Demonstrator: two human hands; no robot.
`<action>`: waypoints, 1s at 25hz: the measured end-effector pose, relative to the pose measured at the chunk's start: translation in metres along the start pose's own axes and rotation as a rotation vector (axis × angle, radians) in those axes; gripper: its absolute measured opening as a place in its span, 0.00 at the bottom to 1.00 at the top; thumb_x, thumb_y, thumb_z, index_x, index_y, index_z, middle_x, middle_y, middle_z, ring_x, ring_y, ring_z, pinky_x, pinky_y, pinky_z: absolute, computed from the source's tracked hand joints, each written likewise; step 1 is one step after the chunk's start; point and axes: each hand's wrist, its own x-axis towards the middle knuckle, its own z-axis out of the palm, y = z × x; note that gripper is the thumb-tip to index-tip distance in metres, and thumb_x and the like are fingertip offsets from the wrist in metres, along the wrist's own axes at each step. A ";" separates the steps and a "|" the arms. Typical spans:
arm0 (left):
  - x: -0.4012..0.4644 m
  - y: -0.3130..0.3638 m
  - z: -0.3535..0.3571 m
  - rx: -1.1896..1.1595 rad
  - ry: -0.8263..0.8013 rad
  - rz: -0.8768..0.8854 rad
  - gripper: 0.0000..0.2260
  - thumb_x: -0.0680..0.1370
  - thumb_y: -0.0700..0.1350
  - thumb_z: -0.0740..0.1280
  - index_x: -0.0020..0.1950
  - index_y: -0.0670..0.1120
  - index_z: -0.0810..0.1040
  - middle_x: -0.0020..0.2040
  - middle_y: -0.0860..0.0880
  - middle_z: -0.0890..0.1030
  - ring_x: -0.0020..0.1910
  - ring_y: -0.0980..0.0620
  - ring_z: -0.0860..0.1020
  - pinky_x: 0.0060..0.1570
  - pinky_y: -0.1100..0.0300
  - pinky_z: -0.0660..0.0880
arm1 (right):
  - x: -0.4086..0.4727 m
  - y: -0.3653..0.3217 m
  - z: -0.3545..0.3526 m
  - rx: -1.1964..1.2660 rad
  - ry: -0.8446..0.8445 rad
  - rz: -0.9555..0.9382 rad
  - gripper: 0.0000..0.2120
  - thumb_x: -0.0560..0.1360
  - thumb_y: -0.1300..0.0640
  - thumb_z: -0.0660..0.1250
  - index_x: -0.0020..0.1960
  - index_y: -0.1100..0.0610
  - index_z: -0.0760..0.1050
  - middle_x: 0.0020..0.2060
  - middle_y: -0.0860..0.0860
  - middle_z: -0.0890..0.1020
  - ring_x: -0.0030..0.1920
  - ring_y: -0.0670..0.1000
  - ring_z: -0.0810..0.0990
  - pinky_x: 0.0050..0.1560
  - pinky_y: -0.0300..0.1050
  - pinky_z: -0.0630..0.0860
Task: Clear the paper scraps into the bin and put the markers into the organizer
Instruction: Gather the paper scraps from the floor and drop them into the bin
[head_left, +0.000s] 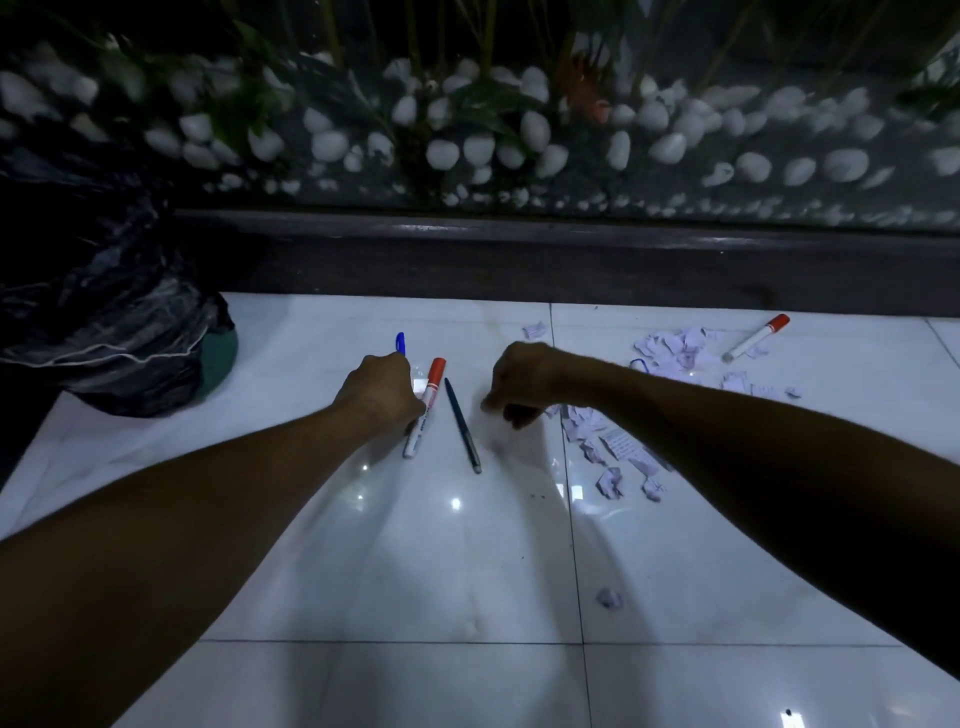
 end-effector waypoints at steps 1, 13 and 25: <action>0.000 0.000 -0.001 0.007 0.003 0.005 0.12 0.73 0.49 0.75 0.46 0.45 0.73 0.41 0.46 0.78 0.37 0.50 0.78 0.36 0.60 0.73 | 0.002 0.004 -0.008 -0.065 0.054 -0.008 0.14 0.76 0.54 0.72 0.51 0.65 0.80 0.42 0.59 0.86 0.40 0.54 0.87 0.46 0.46 0.84; -0.017 0.088 0.018 0.003 -0.054 0.292 0.10 0.72 0.48 0.71 0.46 0.43 0.77 0.44 0.45 0.80 0.46 0.44 0.79 0.46 0.53 0.76 | -0.048 0.158 -0.085 -0.261 0.318 0.359 0.15 0.73 0.51 0.75 0.43 0.62 0.76 0.35 0.57 0.84 0.30 0.50 0.83 0.27 0.40 0.79; -0.026 0.093 0.020 0.016 -0.166 0.369 0.16 0.75 0.50 0.71 0.58 0.43 0.74 0.53 0.45 0.78 0.52 0.47 0.76 0.53 0.55 0.72 | -0.032 0.105 -0.057 -0.014 0.379 0.142 0.13 0.75 0.52 0.73 0.47 0.63 0.81 0.39 0.57 0.86 0.32 0.50 0.83 0.33 0.40 0.81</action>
